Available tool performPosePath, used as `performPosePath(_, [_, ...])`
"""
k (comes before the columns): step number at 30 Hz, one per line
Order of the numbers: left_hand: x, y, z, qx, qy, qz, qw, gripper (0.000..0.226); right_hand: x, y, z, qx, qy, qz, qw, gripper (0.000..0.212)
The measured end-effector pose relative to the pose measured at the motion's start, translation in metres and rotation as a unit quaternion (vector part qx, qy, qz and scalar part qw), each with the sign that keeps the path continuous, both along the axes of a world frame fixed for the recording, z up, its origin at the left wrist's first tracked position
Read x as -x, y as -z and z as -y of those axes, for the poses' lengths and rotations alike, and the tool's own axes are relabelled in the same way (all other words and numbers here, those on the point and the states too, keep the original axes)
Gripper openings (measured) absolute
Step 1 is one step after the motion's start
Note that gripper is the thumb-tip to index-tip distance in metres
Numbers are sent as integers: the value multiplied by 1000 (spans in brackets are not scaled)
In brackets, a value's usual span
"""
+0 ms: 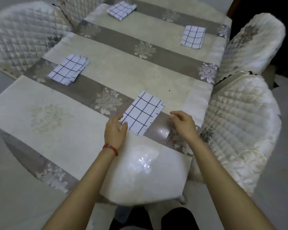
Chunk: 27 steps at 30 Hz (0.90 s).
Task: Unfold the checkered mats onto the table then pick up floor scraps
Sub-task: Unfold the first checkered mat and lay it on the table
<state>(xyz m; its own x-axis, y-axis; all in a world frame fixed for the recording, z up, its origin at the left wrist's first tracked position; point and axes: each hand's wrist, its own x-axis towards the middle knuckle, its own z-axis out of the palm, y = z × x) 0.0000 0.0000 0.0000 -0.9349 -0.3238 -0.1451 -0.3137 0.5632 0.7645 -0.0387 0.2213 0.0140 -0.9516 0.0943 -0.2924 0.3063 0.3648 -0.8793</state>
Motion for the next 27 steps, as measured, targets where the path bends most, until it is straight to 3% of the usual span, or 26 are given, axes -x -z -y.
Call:
performPosePath(7, [52, 25, -1, 77, 18, 87, 993, 32, 62, 28, 31, -125, -34, 17, 991, 36])
performPosePath(11, [59, 34, 0, 52, 17, 105, 993, 31, 76, 44, 45, -174, -45, 10, 984, 44])
performPosePath(14, [62, 36, -1, 34, 40, 113, 992, 14, 80, 49, 51, -192, -38, 35, 980, 47])
performPosePath(17, [58, 35, 3, 9, 41, 90, 995, 37, 76, 51, 51, -203, -29, 56, 977, 38])
performPosePath(21, [43, 25, 9, -88, -2, 34, 996, 12, 70, 44, 49, -83, 34, 58, 994, 21])
performPosePath(25, [29, 11, 19, -199, -21, -8, 980, 23, 59, 30, 44, 105, 97, 101, 985, 33])
performPosePath(27, [23, 3, 22, -259, -35, -16, 965, 25, 53, 20, 41, 212, 80, 151, 962, 24])
